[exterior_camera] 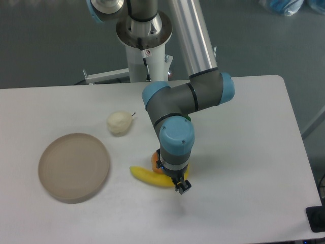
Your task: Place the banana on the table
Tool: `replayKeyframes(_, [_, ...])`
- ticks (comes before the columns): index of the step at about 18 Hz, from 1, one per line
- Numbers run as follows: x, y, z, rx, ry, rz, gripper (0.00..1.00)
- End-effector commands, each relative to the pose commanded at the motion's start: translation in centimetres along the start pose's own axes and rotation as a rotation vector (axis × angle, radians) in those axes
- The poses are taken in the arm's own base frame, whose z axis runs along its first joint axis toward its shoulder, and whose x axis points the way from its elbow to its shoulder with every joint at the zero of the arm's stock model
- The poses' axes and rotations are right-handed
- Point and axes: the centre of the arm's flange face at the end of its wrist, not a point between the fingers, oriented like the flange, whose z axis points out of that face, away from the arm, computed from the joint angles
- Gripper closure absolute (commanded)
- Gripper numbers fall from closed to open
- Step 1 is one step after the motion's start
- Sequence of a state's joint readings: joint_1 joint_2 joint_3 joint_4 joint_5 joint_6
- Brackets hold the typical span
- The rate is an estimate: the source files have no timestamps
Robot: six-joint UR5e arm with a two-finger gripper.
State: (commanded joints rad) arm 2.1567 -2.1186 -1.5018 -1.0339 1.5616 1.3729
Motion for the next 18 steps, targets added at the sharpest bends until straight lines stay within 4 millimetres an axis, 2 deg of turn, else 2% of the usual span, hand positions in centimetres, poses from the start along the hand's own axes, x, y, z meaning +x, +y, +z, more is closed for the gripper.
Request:
replayKeyframes(3, [-0.3, 1.8, -3.1, 0.007, -0.038, -0.018, 0.00])
replayKeyframes(5, [-0.9, 3.6, -5.4, 0.006, -0.046, -0.042, 0.00])
replayKeyframes(6, [-1.1, 3.7, -6.3, 0.007, -0.046, -0.042, 0.00])
replayKeyframes(7, [-2.2, 5.3, -7.8, 0.002, -0.026, -0.055, 0.00])
replayKeyframes(9, [-3.0, 6.5, -9.8, -0.003, 0.000, -0.049, 0.00])
replayKeyframes(10, [-3.7, 8.2, -11.0, -0.001, 0.013, -0.058, 0.00])
replayKeyframes(15, [-4.5, 13.7, -12.0, 0.013, 0.082, -0.051, 0.00])
replayKeyframes(18, [-4.9, 16.1, -12.0, 0.009, 0.086, -0.036, 0.00])
